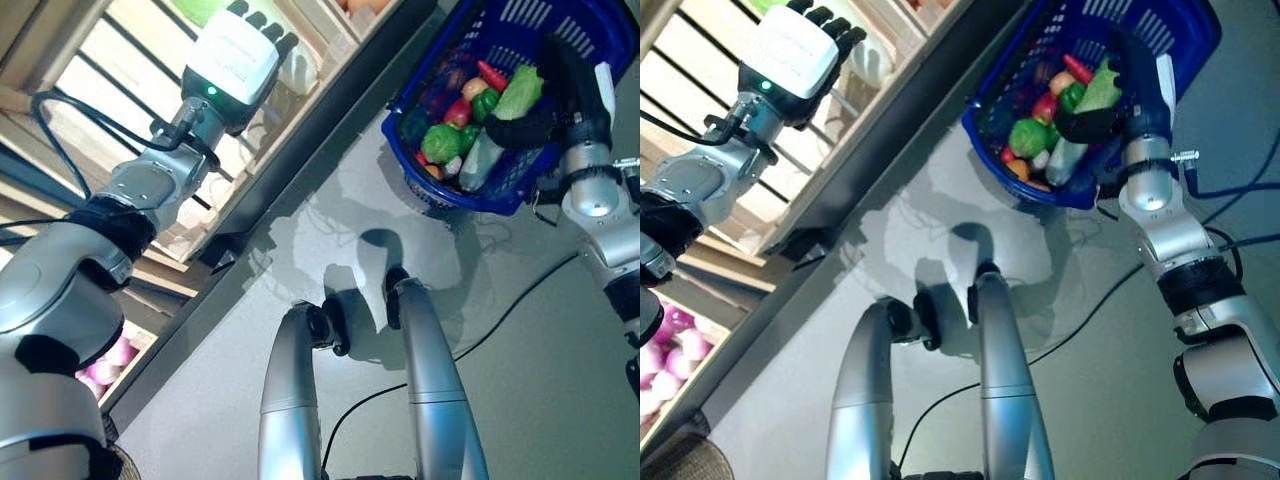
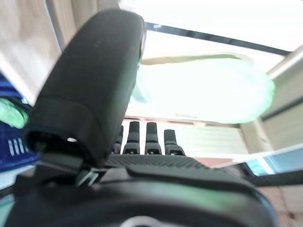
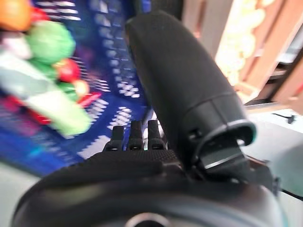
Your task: Put vegetables into the basket
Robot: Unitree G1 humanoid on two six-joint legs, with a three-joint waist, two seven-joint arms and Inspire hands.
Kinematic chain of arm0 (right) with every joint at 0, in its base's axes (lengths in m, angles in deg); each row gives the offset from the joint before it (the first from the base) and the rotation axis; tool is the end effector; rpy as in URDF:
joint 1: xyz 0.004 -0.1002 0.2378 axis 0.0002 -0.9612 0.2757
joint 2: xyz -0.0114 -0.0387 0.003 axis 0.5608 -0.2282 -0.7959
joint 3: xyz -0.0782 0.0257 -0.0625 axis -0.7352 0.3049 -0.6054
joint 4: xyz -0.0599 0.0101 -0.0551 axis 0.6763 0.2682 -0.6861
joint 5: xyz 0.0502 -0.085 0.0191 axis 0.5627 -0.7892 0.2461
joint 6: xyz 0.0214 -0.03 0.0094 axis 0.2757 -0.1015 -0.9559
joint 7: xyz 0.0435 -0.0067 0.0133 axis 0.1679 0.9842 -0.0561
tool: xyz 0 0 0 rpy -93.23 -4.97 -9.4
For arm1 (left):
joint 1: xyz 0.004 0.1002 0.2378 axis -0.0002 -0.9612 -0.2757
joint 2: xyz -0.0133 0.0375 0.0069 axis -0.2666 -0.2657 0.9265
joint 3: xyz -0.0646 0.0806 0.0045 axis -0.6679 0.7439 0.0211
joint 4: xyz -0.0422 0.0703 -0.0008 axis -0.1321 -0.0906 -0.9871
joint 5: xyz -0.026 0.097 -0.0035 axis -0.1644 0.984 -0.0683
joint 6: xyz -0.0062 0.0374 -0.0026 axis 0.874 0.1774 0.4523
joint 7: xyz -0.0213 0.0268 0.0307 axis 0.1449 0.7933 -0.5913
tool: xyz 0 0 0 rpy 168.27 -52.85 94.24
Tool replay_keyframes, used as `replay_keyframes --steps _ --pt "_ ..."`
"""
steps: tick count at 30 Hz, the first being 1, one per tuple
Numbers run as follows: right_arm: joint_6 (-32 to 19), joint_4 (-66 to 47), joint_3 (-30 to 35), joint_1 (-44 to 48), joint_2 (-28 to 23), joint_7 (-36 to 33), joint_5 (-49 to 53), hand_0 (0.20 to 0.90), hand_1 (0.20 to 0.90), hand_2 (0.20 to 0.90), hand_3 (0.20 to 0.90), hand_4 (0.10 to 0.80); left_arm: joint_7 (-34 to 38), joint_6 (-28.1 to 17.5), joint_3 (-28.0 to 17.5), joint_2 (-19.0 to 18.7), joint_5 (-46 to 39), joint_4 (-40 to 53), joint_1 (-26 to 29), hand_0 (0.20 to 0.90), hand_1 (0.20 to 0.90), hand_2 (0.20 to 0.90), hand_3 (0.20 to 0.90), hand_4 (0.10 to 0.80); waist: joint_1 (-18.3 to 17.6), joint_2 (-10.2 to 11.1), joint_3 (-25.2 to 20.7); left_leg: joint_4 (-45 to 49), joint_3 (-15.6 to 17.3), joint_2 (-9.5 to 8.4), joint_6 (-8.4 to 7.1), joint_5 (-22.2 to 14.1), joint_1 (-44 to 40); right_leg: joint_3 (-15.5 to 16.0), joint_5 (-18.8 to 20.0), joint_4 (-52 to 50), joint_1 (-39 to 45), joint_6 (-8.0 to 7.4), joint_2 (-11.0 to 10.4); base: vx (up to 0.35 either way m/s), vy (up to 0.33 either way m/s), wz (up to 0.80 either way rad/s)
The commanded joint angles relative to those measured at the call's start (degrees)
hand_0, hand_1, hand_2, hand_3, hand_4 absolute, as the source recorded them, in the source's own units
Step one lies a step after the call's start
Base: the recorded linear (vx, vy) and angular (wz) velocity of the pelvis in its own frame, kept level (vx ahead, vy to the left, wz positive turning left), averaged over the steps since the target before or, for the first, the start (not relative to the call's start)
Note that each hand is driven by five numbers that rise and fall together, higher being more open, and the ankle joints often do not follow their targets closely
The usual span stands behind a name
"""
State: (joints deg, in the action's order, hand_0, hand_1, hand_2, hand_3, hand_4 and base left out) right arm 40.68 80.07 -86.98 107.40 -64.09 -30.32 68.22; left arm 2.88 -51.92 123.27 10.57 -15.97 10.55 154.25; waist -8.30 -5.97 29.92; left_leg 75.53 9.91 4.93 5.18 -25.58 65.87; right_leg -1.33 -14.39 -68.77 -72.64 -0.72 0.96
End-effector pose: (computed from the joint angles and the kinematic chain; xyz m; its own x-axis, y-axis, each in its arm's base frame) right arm 0.3185 -0.2514 0.2322 0.9035 -0.1353 0.4067 0.2947 0.8851 -0.3602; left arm 0.3535 0.2295 0.2725 0.8054 -0.3504 0.4781 -0.5923 -0.4444 0.6721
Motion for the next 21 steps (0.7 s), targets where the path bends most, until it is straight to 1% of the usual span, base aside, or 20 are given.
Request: replay_keyframes --steps 1,5,10,12,15,18,20,21 --pt "-6.8 -5.7 9.6 0.6 -0.2 2.5 3.2 0.900 0.900 0.900 0.900 0.800 1.9 4.2 -2.1 -2.9 1.3 -6.1 12.6 0.900 0.900 0.900 0.900 0.800 -2.1 3.5 -0.1 -3.8 1.9 -1.09 1.86 1.0 -1.8 3.2 -1.4 1.0 5.4 3.68 -2.3 0.022 0.071 -0.20" --pt "-7.3 -4.8 10.3 -1.4 -1.3 4.3 4.5 0.900 0.900 0.900 0.900 0.800 3.9 4.4 -1.1 -2.1 1.7 -9.8 13.6 0.900 0.900 0.900 0.900 0.800 -3.3 3.9 -0.1 -2.4 2.4 -0.16 1.95 0.5 -0.5 2.7 -1.1 0.6 4.0 3.78 -1.5 0.026 0.064 -0.23" --pt "-7.9 -3.6 10.5 -1.8 -2.7 5.6 6.6 0.900 0.900 0.900 0.900 0.800 3.3 4.9 0.5 -1.7 2.7 -11.4 15.5 0.900 0.900 0.900 0.900 0.800 -3.9 4.2 -0.1 -1.1 2.8 0.29 2.04 0.2 0.9 2.3 -0.7 0.2 2.6 3.85 -1.1 0.021 0.050 -0.10" --pt "-8.4 -3.6 10.2 -1.7 -3.0 6.4 6.7 0.900 0.900 0.900 0.900 0.800 4.0 4.7 0.8 -1.6 2.8 -12.8 15.9 0.900 0.900 0.900 0.900 0.800 -4.2 4.3 -0.1 -0.4 2.9 0.60 2.10 0.0 1.6 2.2 -0.7 -0.3 1.8 4.05 -1.0 0.021 0.054 -0.01" --pt "-7.8 -4.9 10.7 -2.7 -3.1 7.4 6.2 0.900 0.900 0.900 0.900 0.800 5.7 5.8 1.2 -1.5 2.8 -13.6 17.0 0.900 0.900 0.900 0.900 0.800 -4.5 4.5 -0.1 0.3 2.8 0.67 2.18 -0.2 2.7 2.1 -0.5 -0.7 0.6 4.09 -0.6 0.021 0.040 -0.02" --pt "-8.1 -4.6 10.9 -3.1 -3.3 8.7 6.7 0.900 0.900 0.900 0.900 0.800 3.9 6.6 0.8 -1.6 2.8 -13.1 16.6 0.900 0.900 0.900 0.900 0.800 -4.5 4.4 -0.1 0.8 2.8 0.67 2.21 -0.3 3.6 2.0 -0.6 -1.1 -0.3 4.20 -0.5 0.020 0.036 -0.04" --pt "-8.3 -4.9 10.9 -2.7 -3.6 9.1 6.1 0.900 0.900 0.900 0.900 0.800 0.4 8.1 0.6 -1.9 1.0 -13.5 16.4 0.900 0.900 0.900 0.900 0.800 -4.5 4.3 -0.1 1.2 2.8 0.56 2.23 -0.3 4.6 1.9 -0.6 -1.4 -1.3 4.24 -0.4 0.023 0.053 -0.02" --pt "-8.3 -5.0 10.9 -2.7 -3.6 9.2 6.1 0.900 0.900 0.900 0.900 0.800 0.1 8.3 0.6 -1.9 0.8 -13.6 16.4 0.900 0.900 0.900 0.900 0.800 -4.5 4.3 -0.1 1.3 2.8 0.57 2.22 -0.3 4.7 1.9 -0.7 -1.5 -1.4 4.25 -0.4 0.017 0.054 0.00"
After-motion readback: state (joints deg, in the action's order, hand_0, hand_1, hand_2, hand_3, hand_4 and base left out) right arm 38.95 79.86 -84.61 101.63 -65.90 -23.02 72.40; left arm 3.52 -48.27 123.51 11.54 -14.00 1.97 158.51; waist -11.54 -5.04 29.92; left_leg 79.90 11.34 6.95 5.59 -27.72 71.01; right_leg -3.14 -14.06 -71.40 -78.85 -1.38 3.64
